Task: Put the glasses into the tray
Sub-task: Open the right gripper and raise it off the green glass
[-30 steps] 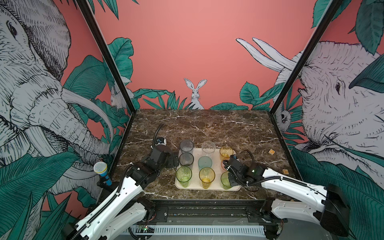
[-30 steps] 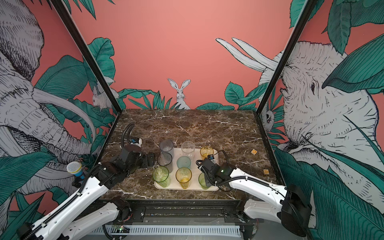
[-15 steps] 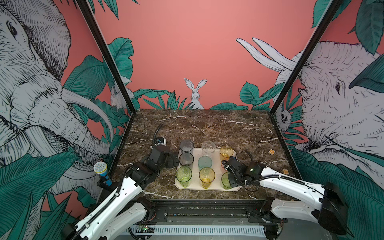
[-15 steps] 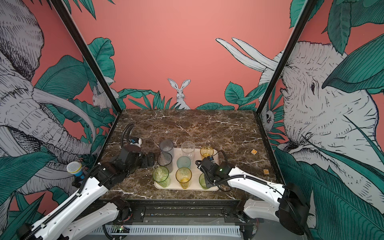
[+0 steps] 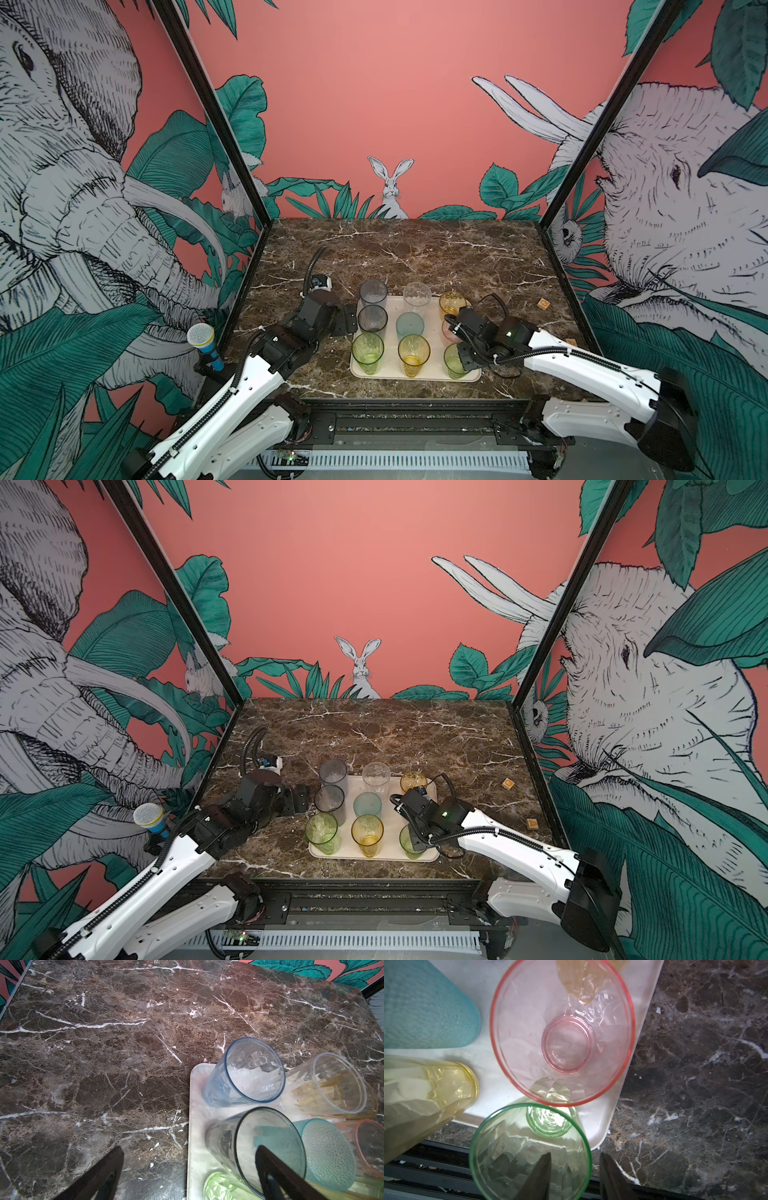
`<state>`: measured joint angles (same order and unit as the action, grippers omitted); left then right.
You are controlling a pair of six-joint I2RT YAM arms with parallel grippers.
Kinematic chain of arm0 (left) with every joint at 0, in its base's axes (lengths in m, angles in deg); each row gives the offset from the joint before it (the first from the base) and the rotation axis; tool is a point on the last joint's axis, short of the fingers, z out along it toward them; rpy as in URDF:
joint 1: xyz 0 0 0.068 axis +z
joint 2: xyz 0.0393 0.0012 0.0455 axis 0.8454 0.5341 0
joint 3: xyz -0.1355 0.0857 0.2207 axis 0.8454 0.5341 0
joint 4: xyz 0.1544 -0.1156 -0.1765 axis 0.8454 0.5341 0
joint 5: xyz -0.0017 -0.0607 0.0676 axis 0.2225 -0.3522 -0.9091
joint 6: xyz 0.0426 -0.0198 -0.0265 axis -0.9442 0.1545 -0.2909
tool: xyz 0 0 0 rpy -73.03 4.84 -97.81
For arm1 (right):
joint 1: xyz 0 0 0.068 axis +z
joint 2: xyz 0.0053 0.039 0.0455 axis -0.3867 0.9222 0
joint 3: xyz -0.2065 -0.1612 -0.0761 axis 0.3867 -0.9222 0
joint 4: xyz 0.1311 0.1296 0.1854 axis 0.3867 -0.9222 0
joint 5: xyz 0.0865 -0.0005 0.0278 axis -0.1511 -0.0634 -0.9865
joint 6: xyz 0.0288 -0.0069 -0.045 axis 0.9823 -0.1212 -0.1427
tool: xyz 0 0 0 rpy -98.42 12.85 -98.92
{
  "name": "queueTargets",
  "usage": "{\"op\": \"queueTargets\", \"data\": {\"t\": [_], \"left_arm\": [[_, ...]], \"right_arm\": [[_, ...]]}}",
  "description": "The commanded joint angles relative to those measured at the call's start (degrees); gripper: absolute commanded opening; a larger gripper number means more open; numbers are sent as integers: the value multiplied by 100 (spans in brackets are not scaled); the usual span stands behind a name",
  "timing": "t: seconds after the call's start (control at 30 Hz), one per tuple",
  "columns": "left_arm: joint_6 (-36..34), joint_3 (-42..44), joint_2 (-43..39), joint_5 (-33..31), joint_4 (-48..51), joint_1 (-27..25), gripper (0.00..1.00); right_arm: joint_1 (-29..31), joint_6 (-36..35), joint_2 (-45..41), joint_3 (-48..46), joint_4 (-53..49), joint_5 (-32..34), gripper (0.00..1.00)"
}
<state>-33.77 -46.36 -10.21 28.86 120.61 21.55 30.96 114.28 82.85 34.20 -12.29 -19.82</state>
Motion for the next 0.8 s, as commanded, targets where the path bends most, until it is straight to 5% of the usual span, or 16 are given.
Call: {"op": "queueTargets", "data": {"t": [0.0, 0.47, 0.77], "left_arm": [[28, -104, -86, -214, 98, 39, 99], [-554, -700, 6, -1544, 162, 40, 99], [-1388, -681, 59, -2953, -438, 39, 99]], "right_arm": [[-16, -151, -202, 360, -405, 367, 43], [-655, -1503, -202, 1548, 430, 1689, 53], [-1880, -2419, -96, 1284, 1941, 1825, 77]]}}
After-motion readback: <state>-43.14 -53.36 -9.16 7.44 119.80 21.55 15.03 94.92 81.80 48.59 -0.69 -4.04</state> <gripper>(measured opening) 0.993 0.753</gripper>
